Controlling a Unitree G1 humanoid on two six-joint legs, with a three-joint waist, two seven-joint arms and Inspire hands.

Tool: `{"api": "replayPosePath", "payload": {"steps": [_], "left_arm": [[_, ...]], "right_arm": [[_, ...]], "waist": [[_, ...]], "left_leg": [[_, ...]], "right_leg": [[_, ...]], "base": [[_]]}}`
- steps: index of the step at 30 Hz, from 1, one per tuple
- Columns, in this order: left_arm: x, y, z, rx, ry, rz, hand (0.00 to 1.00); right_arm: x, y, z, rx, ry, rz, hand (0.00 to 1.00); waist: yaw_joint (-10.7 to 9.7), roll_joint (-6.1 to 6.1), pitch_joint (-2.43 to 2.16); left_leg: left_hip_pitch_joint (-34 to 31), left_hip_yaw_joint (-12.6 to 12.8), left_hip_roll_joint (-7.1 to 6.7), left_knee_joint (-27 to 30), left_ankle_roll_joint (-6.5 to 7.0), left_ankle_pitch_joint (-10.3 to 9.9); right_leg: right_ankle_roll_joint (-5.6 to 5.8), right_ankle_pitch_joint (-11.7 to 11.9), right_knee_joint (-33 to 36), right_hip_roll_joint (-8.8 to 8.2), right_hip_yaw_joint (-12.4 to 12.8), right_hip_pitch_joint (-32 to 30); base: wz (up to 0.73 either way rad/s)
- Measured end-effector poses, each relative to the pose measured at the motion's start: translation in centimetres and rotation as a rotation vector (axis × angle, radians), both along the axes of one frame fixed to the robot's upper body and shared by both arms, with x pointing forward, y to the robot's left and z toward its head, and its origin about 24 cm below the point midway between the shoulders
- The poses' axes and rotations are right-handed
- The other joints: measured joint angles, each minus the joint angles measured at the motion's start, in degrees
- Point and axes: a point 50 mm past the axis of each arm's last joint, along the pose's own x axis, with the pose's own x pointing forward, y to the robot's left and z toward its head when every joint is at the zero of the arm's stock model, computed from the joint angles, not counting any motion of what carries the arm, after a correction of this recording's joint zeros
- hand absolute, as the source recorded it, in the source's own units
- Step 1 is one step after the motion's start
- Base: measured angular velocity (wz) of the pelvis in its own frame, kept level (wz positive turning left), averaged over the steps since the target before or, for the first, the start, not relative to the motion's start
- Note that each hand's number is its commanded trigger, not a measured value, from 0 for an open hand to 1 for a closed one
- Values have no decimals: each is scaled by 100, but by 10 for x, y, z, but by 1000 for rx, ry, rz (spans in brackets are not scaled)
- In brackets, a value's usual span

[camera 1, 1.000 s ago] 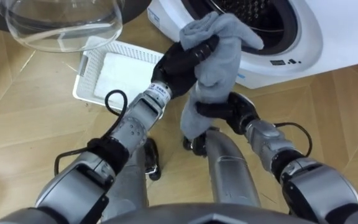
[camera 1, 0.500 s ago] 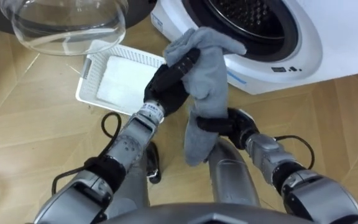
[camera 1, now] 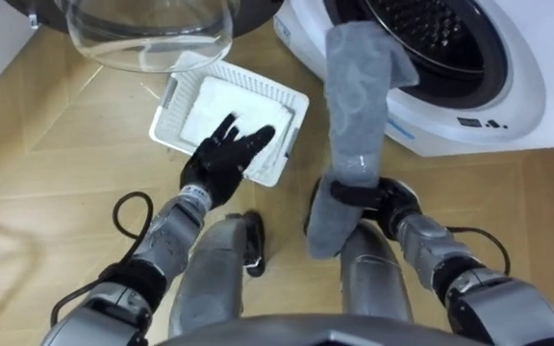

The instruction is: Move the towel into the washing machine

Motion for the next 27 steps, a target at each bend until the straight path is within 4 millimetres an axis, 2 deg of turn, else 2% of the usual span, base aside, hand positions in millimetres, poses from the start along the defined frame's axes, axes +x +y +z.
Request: {"api": "replayPosePath", "payload": {"steps": [2, 4, 6, 13, 16, 20, 22, 25, 27], "left_arm": [[-2, 2, -2, 53, 15, -5, 0], [-2, 2, -2, 109, 20, -30, 0], [-2, 2, -2, 157, 15, -55, 0], [0, 1, -1, 184, 22, -50, 0], [0, -1, -2, 192, 28, -69, 0], [-3, 3, -4, 209, 44, -78, 0], [-5, 5, -4, 219, 50, -85, 0], [-4, 9, -3, 228, 45, -84, 0], [-1, 15, -1, 245, 37, -78, 0]], "right_arm": [[1, -5, 1, 4, -3, -28, 100], [1, -10, 2, 11, -6, -57, 100], [2, -15, 2, 27, 7, -76, 100], [7, -21, 6, 83, 39, -119, 100], [9, -22, 7, 113, 46, -144, 100], [13, -22, 9, 168, 45, -166, 100], [17, -29, 14, 206, 35, -210, 100], [21, -40, 19, 236, 2, -274, 100], [30, -48, 27, 294, -43, -359, 100]], "waist": [[54, 1, 0], [68, 40, 25], [77, 51, 30], [81, 32, 41], [70, -10, 65], [99, -100, 113], [84, -171, 118], [77, -180, 116], [97, -290, 114]], "left_leg": [[-51, -3, -18, 3, 6, 8], [-90, -70, -55, 2, 8, 29], [-147, -131, -89, 3, 13, 46], [-171, -190, -214, -6, 53, 71], [-176, -257, -293, 5, 71, 86], [-282, -294, -319, 64, 79, 90], [-405, -301, -371, 143, 81, 90], [-511, -409, -381, 251, 81, 90], [-591, -416, -397, 325, 81, 91]], "right_leg": [[1, -1, 16, -19, -6, -61], [3, -20, 31, -68, -81, -69], [4, -38, 54, -115, -144, -99], [38, -140, 238, -273, -188, -163], [61, -203, 348, -379, -241, -169], [57, -240, 437, -436, -286, -262], [56, -323, 631, -542, -317, -401], [46, -350, 698, -586, -435, -420], [24, -365, 775, -628, -446, -493]], "base": [[4], [17], [17], [10], [17], [10], [21], [22], [8]]}}
